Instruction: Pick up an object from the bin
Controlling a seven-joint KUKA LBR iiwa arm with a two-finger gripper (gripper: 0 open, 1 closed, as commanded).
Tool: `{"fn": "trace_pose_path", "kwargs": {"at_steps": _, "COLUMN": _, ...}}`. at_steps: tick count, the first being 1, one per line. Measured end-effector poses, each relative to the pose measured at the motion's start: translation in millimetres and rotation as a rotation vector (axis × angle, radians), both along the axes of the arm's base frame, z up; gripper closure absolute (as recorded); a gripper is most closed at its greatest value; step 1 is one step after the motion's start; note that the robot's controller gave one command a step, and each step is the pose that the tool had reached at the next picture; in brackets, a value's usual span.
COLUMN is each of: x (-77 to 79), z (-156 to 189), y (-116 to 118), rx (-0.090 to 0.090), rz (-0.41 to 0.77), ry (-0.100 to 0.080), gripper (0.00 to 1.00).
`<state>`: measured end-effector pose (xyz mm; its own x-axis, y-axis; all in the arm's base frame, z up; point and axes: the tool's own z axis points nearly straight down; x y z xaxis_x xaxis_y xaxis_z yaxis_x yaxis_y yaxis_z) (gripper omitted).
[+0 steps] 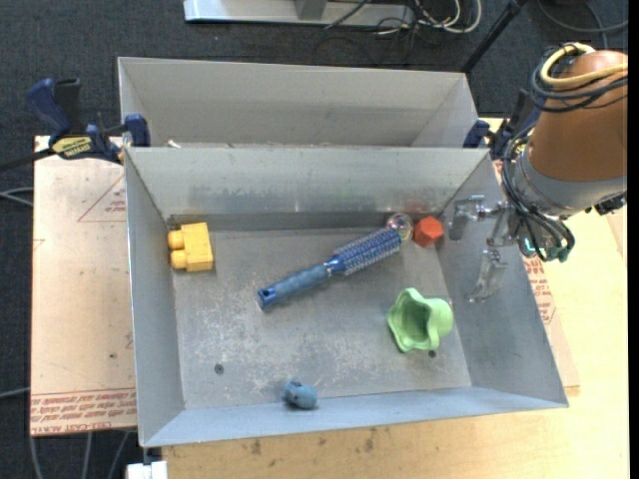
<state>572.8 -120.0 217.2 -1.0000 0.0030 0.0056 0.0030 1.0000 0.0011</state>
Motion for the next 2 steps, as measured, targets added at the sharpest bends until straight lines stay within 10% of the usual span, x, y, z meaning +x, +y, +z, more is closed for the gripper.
{"fn": "trace_pose_path", "kwargs": {"at_steps": 1, "x": -46.3, "z": -100.9, "y": 17.5, "rx": 0.002, "rz": 0.06, "ry": 0.003, "gripper": 0.0}}
{"fn": "trace_pose_path", "kwargs": {"at_steps": 2, "x": -57.7, "z": -147.6, "y": 33.8, "rx": 0.0, "rz": 0.049, "ry": -0.007, "gripper": 0.0}}
